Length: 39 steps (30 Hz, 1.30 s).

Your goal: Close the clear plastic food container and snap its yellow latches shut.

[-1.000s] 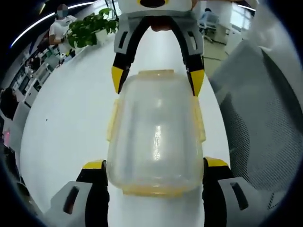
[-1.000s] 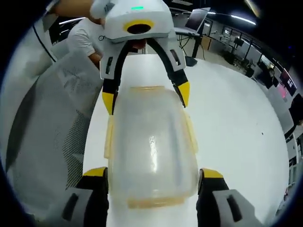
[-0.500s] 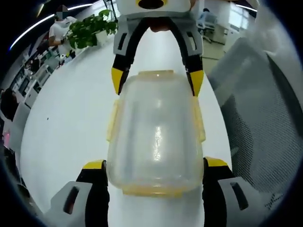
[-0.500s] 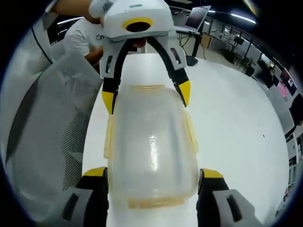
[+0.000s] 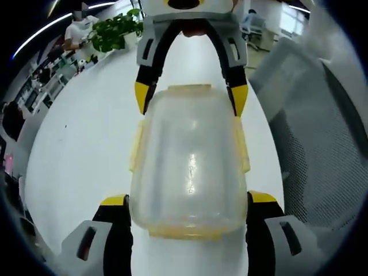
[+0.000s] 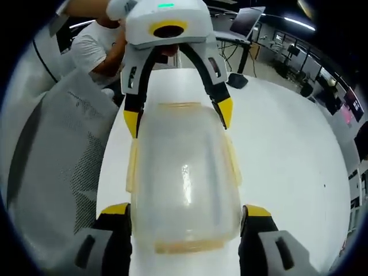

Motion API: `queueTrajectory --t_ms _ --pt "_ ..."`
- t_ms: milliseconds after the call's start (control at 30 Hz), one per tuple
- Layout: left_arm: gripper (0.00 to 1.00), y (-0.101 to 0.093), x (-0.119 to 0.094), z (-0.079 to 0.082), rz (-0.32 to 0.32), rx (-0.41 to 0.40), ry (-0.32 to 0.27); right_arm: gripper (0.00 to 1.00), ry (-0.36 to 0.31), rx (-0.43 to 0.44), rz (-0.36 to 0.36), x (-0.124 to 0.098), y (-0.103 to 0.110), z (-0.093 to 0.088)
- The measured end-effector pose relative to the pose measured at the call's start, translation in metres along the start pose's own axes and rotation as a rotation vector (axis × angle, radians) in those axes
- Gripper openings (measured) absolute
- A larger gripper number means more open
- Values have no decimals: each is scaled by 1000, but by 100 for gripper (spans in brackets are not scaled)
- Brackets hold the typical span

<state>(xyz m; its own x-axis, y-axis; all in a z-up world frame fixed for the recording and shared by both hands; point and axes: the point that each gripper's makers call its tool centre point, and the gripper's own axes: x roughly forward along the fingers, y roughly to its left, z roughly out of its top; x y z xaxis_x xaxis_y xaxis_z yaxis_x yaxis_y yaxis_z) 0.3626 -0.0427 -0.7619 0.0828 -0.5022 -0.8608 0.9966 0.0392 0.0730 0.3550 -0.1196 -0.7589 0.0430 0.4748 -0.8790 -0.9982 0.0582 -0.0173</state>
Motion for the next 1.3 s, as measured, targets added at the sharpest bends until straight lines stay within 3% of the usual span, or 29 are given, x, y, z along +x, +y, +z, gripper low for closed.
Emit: queueTrajectory --t_ms 300,500,1300 --pt "80 3 0 -2 -10 9 -10 76 9 7 0 2 -2 2" --pt "80 14 0 -3 -11 10 -12 76 14 11 -3 3 -13 4" --pt "80 85 3 -7 -15 10 -7 76 17 10 -2 7 -83 10"
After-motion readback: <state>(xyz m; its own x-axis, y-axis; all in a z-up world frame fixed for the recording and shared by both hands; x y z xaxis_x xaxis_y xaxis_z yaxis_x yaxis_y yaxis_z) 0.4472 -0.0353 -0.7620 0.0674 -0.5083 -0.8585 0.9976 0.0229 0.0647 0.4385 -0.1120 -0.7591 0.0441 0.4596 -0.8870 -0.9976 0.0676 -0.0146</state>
